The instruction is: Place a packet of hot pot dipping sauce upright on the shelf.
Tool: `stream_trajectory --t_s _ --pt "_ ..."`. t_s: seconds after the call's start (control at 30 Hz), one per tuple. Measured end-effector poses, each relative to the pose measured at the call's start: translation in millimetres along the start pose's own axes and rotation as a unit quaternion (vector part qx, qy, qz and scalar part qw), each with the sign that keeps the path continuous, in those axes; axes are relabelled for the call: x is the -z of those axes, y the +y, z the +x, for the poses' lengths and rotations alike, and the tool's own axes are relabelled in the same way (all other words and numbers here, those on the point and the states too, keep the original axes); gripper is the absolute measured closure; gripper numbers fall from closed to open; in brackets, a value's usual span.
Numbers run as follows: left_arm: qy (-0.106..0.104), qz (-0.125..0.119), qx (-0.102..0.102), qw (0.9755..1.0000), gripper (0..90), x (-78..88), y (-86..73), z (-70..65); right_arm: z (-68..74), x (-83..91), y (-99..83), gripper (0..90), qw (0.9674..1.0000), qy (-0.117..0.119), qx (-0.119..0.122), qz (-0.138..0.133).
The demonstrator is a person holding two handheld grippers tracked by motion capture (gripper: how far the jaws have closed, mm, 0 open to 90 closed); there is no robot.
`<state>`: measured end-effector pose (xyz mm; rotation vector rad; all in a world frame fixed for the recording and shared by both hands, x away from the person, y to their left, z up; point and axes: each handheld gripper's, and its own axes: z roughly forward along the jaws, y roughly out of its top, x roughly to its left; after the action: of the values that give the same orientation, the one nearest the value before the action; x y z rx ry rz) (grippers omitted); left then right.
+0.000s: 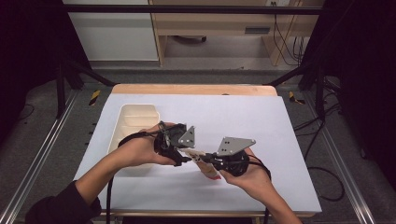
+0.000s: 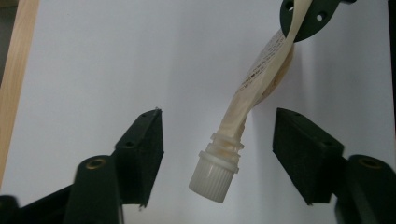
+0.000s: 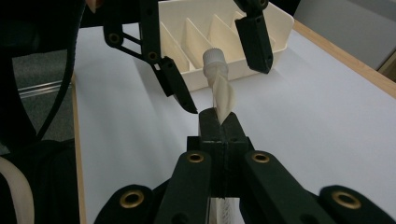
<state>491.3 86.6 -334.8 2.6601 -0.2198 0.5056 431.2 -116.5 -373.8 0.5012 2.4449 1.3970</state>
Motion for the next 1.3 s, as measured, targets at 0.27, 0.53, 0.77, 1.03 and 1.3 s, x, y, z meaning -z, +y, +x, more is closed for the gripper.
stream_trajectory --t_s 0.27,0.53,0.77,1.03,1.3 --pt "-0.016 0.006 -0.002 0.9998 51.9 -7.2 3.0 -0.5 -0.8 0.9 -1.1 90.0 1.0000 0.003 0.001 -0.002" --pt "-0.034 0.010 0.001 0.9994 62.6 -11.0 6.4 1.1 -0.8 0.1 -0.9 90.0 1.0000 0.005 0.001 -0.003" --pt "-0.040 0.013 0.000 0.9991 72.4 -11.5 7.2 1.7 -1.9 1.3 -2.1 90.0 1.0000 0.002 0.000 -0.004" --pt "-0.039 0.013 -0.003 0.9991 75.7 -11.8 10.6 0.6 -4.1 1.9 -6.2 77.8 0.9999 -0.011 0.000 -0.006" --pt "-0.036 0.023 0.001 0.9991 76.1 -13.2 12.2 3.1 -4.0 -0.7 -25.7 36.6 0.9985 -0.053 0.007 0.009"
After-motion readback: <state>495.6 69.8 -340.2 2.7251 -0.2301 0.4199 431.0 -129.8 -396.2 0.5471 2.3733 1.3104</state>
